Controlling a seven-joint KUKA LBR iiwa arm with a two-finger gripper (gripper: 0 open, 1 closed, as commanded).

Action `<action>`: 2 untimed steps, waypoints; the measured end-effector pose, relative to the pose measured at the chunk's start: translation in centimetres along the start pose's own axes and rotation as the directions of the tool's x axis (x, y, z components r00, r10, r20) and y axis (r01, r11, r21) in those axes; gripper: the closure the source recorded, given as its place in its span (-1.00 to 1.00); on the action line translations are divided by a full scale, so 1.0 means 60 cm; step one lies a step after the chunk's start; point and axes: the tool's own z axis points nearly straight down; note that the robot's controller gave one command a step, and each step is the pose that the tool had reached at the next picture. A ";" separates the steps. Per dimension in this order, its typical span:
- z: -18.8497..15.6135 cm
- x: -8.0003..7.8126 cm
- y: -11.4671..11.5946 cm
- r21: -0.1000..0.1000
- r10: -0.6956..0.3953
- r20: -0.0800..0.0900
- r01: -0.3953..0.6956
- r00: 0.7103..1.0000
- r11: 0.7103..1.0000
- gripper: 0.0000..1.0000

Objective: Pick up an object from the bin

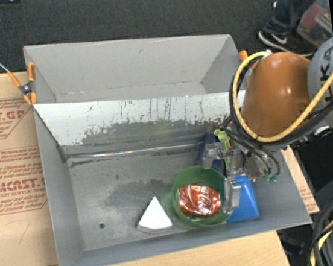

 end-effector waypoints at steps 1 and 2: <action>-0.007 -0.003 0.000 0.001 0.000 0.008 0.000 1.000 1.000 -1.00; 0.080 -0.010 0.002 0.001 -0.169 0.007 0.169 0.986 0.986 -1.00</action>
Offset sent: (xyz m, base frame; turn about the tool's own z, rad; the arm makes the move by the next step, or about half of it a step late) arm 0.0098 0.0024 -0.1137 -0.3724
